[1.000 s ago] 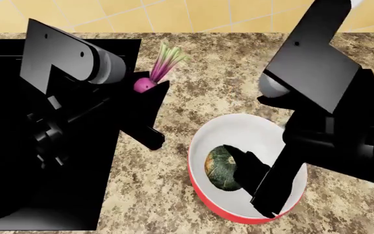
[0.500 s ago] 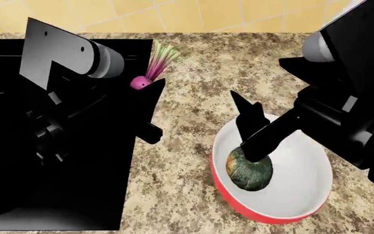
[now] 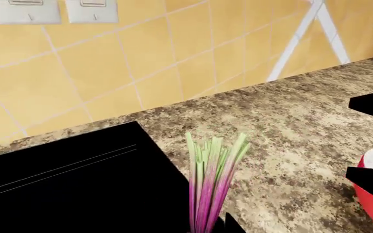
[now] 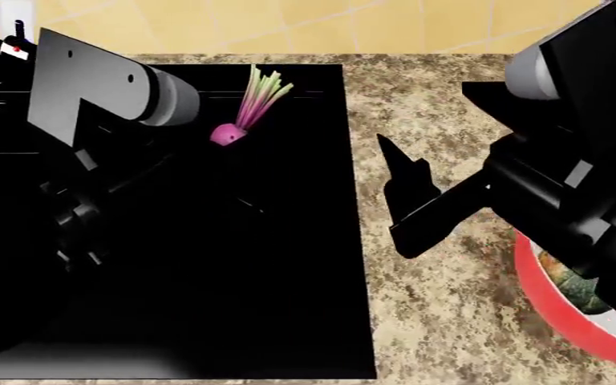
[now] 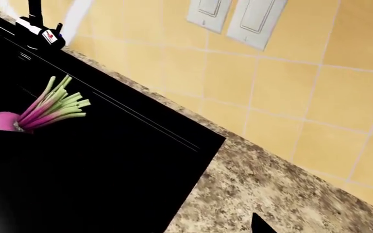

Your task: Pick the broccolis and squashs from the sink and place them in one bowl. Place the beet in the other bowl. Then turn off the sink faucet.

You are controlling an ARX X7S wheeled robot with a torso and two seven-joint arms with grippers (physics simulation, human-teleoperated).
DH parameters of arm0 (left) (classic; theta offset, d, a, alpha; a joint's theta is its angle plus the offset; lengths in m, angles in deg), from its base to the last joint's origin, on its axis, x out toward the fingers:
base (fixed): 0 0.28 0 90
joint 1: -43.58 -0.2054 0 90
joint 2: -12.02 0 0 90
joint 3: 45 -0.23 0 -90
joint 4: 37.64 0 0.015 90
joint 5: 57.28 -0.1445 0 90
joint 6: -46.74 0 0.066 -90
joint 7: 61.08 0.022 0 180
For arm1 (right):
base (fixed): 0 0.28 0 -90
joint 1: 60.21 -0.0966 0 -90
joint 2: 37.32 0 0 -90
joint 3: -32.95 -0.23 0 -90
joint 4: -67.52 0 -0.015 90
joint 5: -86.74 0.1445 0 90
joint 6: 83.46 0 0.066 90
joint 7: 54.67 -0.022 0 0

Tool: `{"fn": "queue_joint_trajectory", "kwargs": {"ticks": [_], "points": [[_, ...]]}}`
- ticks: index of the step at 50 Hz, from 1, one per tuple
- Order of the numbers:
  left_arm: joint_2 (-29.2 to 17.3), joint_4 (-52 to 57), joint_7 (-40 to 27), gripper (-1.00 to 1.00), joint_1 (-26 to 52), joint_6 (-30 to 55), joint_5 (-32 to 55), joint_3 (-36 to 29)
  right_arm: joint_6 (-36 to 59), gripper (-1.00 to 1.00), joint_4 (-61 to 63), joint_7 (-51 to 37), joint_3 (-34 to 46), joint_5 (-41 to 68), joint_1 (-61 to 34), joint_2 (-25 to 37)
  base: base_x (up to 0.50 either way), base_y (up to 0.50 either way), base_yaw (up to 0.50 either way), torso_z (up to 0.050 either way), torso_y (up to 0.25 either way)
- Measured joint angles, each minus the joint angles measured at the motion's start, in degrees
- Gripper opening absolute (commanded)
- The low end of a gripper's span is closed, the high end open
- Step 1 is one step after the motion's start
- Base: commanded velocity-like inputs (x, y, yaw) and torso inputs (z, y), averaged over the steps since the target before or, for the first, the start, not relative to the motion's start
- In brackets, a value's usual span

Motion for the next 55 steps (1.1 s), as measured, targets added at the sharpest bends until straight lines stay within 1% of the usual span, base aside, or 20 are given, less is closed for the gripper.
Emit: {"fn": "queue_joint_trajectory", "kwargs": {"ticks": [18, 38, 55], "points": [[-0.3, 0.0, -0.4, -1.0, 0.2, -0.4, 0.4, -0.2, 0.7, 1.0, 0.4, -0.5, -0.3, -0.2, -1.9, -1.0, 0.0, 0.5, 0.0, 0.0, 0.0], [-0.3, -0.5, 1.4, -1.0, -0.5, -0.8, -2.4, -0.6, 0.3, 1.0, 0.0, 1.3, -0.2, -2.5, -0.6, -1.6, 0.0, 0.5, 0.0, 0.0, 0.0], [-0.2, -0.3, 0.5, -1.0, 0.0, -1.0, -1.8, -1.1, -0.4, 1.0, 0.8, 1.9, -0.7, -2.7, 0.2, -0.8, 0.0, 0.5, 0.0, 0.0, 0.001]]}}
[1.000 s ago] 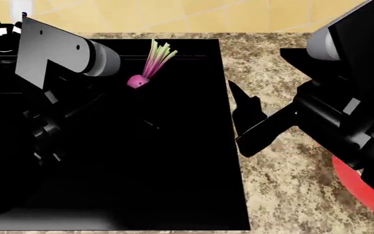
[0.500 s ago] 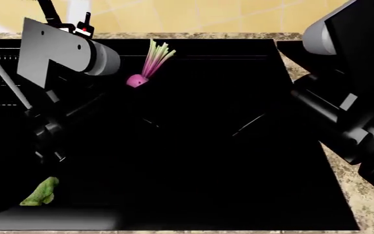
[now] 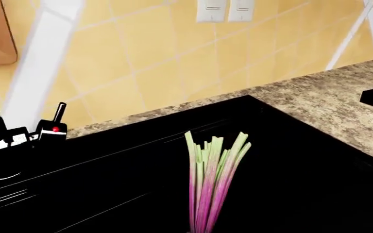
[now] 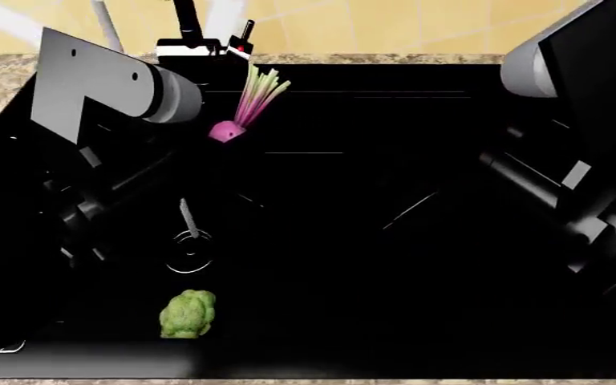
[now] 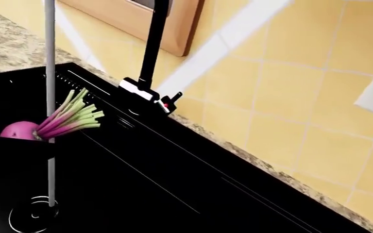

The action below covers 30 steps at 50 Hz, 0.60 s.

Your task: Pick the broccolis and squashs from the sink and place them in one bowl. Place the beet in the other bowl. Then turn off the sink faucet.

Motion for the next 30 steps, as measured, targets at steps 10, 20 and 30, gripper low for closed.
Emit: {"fn": "queue_joint_trajectory", "kwargs": {"ticks": [10, 20, 30], "points": [[-0.7, 0.8, 0.9, -1.0, -1.4, -0.5, -0.6, 0.4, 0.1, 1.0, 0.0, 0.2, 0.1, 0.2, -0.2, -0.3, 0.0, 0.5, 0.0, 0.0, 0.0], [-2.4, 2.7, 4.2, -1.0, -6.0, -2.0, -3.5, 2.0, 0.4, 1.0, -0.3, 0.2, 0.4, 0.4, -0.3, -0.8, 0.0, 0.5, 0.0, 0.0, 0.0], [-3.2, 3.1, 6.0, -1.0, -7.8, -2.7, -5.2, 2.5, 0.2, 1.0, -0.4, 0.4, 0.5, 0.3, 0.2, -0.9, 0.0, 0.0, 0.0, 0.0, 0.0]]}}
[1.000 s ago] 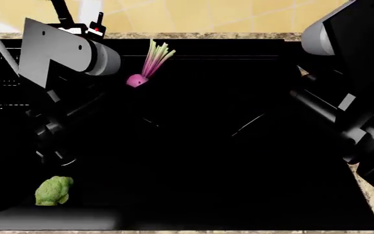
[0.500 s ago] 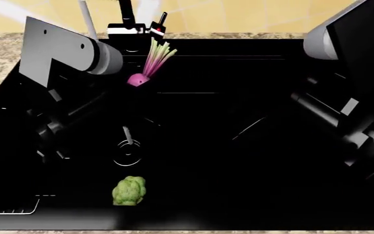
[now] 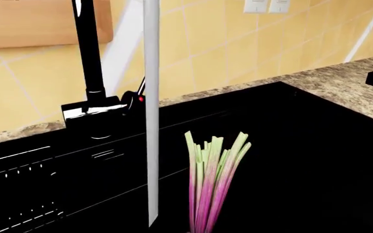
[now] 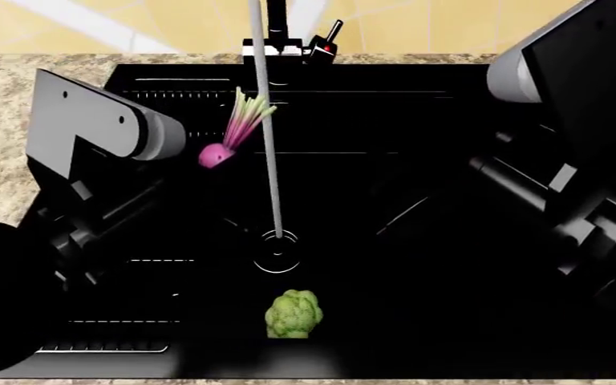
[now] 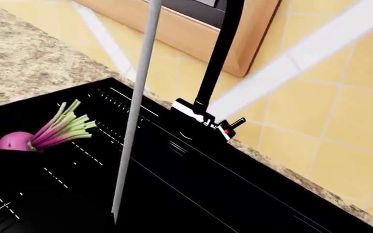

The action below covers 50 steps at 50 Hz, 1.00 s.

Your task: Pick the broccolis and squashs from the sink and place them in one bowl. Place the beet in the other bowl. Then turn off the sink faucet.

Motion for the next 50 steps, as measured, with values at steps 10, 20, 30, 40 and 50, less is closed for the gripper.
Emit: {"fn": "queue_joint_trajectory", "kwargs": {"ticks": [10, 20, 30, 40, 50], "points": [[-0.1, 0.1, 0.6, -1.0, -0.4, -0.2, -0.6, -0.1, 0.7, 1.0, -0.6, 1.2, 0.5, 0.4, 0.3, 0.1, 0.0, 0.0, 0.0, 0.0, 0.0], [-0.5, 0.3, 0.6, -1.0, -0.2, -0.2, -0.9, -0.2, 4.6, 1.0, -6.2, 8.9, 2.6, -2.5, -0.6, -2.4, 0.0, 0.0, 0.0, 0.001, 0.001], [-1.0, -0.2, 0.5, -1.0, 1.5, 0.3, -1.3, -0.4, 6.5, 1.0, -15.8, 21.5, 5.9, -11.8, -0.4, -7.1, 0.0, 0.0, 0.0, 0.0, 0.0], [-0.8, -1.5, 1.0, -1.0, 3.3, 0.9, -2.9, -1.3, 6.1, 1.0, -24.9, 32.4, 9.6, -20.1, 0.7, -11.7, 0.0, 0.0, 0.0, 0.0, 0.0], [-0.4, -2.8, 2.2, -1.0, 3.8, 1.0, -4.8, -2.3, 5.8, 1.0, -33.8, 42.1, 13.0, -25.2, 1.0, -15.9, 0.0, 0.0, 0.0, 0.0, 0.0]]}}
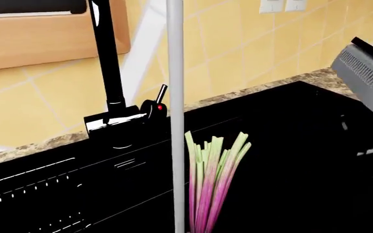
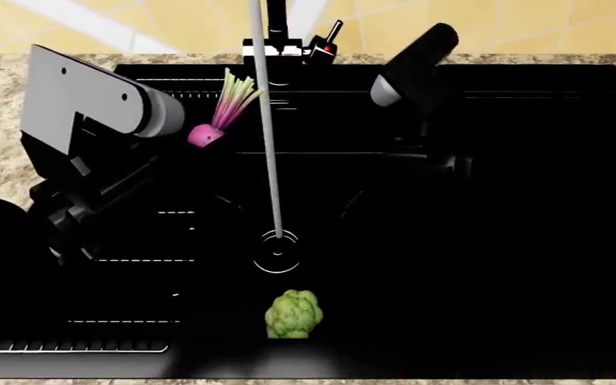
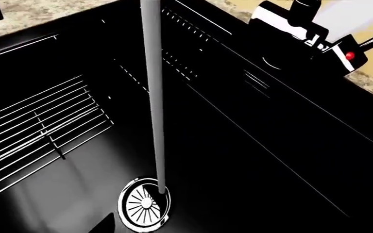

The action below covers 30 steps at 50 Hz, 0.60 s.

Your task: Pick the broccolis and squashs from the sink and place them in one bowl. Place the beet in the other bowl. Then turn off the sink faucet.

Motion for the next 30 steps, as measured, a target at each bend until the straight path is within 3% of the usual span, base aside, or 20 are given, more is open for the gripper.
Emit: {"fn": "queue_joint_trajectory", "kwargs": {"ticks": [30], "points": [[-0.6, -0.8, 0.4, -1.0, 0.5, -0.1, -0.9, -0.5, 3.8, 1.0, -12.5, 29.2, 14.1, -12.5, -6.6, -7.2, 0.0, 0.0, 0.0, 0.0, 0.0]]}}
